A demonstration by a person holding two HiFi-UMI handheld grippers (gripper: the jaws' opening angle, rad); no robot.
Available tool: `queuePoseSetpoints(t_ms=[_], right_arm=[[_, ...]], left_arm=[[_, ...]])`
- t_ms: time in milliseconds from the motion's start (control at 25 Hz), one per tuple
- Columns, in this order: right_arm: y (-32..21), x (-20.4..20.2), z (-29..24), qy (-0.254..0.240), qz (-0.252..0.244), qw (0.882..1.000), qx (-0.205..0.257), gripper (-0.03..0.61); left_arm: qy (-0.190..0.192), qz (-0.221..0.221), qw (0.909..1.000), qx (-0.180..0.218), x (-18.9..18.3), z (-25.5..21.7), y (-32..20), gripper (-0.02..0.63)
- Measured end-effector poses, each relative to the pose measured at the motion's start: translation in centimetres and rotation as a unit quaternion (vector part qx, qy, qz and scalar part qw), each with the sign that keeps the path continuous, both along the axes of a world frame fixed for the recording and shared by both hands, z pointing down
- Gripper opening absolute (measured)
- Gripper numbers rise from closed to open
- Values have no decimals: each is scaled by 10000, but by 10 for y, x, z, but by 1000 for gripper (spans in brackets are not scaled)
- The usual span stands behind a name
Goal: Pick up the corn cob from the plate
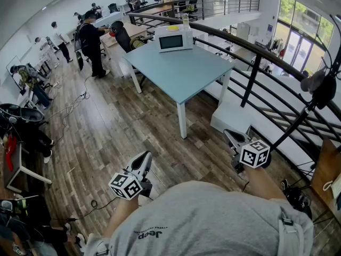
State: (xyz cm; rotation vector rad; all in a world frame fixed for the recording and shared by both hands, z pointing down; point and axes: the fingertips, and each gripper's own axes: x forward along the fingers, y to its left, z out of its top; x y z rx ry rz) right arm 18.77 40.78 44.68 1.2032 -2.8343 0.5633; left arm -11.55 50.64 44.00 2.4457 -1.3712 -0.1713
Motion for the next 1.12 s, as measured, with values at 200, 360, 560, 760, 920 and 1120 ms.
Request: queuePoseSetpoints(t_ms=[200, 360, 560, 760, 920, 1120], right_arm=[[-2, 9, 3, 9, -58, 10000, 7, 12], [-8, 20, 0, 2, -107, 9999, 19, 12], [-13, 30, -3, 38, -287, 9996, 46, 14], [-19, 47, -8, -28, -385, 9992, 37, 14], [-25, 67, -10, -56, -473, 9988, 67, 14], [-31, 75, -12, -135, -544, 9984, 64, 14]], left_arm=[[-25, 17, 10000, -6, 14, 3, -3, 23], [-52, 17, 10000, 4, 25, -1, -9, 23], [-41, -46, 10000, 9, 43, -1, -17, 22], [-53, -77, 10000, -19, 69, -1, -25, 23], [-51, -82, 9999, -39, 98, 0, -31, 23], [-64, -95, 9999, -92, 114, -1, -35, 23]])
